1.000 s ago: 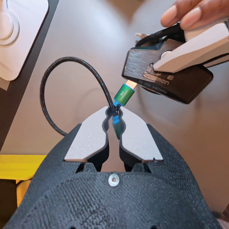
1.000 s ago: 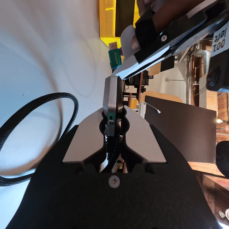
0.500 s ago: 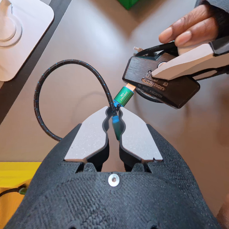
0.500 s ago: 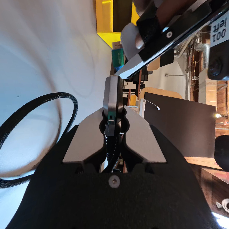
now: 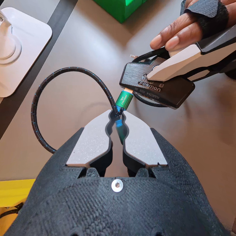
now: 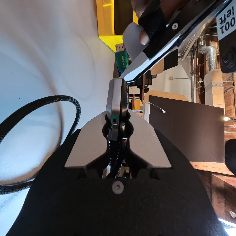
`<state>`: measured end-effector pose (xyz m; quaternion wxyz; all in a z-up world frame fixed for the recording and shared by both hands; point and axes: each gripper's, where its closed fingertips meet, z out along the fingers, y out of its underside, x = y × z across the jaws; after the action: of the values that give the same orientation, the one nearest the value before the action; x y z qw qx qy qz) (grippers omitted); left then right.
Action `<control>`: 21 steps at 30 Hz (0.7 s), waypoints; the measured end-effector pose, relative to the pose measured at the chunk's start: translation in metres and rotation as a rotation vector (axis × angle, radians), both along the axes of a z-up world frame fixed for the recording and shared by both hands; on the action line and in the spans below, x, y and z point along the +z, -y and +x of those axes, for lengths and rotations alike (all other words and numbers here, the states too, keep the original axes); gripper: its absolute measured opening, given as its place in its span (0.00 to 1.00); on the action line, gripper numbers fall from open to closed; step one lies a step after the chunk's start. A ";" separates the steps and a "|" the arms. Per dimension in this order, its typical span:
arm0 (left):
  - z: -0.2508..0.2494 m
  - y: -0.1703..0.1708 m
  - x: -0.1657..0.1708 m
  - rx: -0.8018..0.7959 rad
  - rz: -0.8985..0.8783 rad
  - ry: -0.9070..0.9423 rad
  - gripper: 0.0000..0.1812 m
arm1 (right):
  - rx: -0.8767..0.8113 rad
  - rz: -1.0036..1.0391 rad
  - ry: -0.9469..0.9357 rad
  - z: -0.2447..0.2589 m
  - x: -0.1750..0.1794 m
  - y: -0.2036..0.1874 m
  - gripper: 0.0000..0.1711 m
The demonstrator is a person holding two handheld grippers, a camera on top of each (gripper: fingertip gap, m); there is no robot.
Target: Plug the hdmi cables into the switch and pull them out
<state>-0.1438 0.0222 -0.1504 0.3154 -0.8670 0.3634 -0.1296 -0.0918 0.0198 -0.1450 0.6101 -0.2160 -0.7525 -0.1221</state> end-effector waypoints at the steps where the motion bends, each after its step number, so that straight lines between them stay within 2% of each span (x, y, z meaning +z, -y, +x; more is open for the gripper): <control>1: 0.001 -0.001 0.001 0.000 0.007 0.012 0.06 | -0.001 -0.001 -0.004 0.001 0.001 -0.001 0.13; 4: 0.003 -0.005 -0.004 0.023 -0.018 0.065 0.06 | -0.010 -0.007 0.013 0.002 -0.002 -0.003 0.13; 8: 0.002 -0.008 -0.014 0.039 -0.033 0.040 0.06 | -0.018 0.006 0.044 0.000 -0.010 -0.004 0.12; 18: 0.017 -0.001 -0.018 -0.069 -0.014 0.048 0.06 | 0.060 -0.055 0.041 0.006 -0.016 0.006 0.13; 21: 0.021 0.000 -0.005 -0.079 -0.008 0.179 0.06 | 0.070 -0.115 -0.019 0.010 -0.004 0.004 0.13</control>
<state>-0.1226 0.0220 -0.1553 0.3380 -0.8382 0.3669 -0.2205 -0.0814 0.0159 -0.1491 0.6076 -0.2252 -0.7596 -0.0552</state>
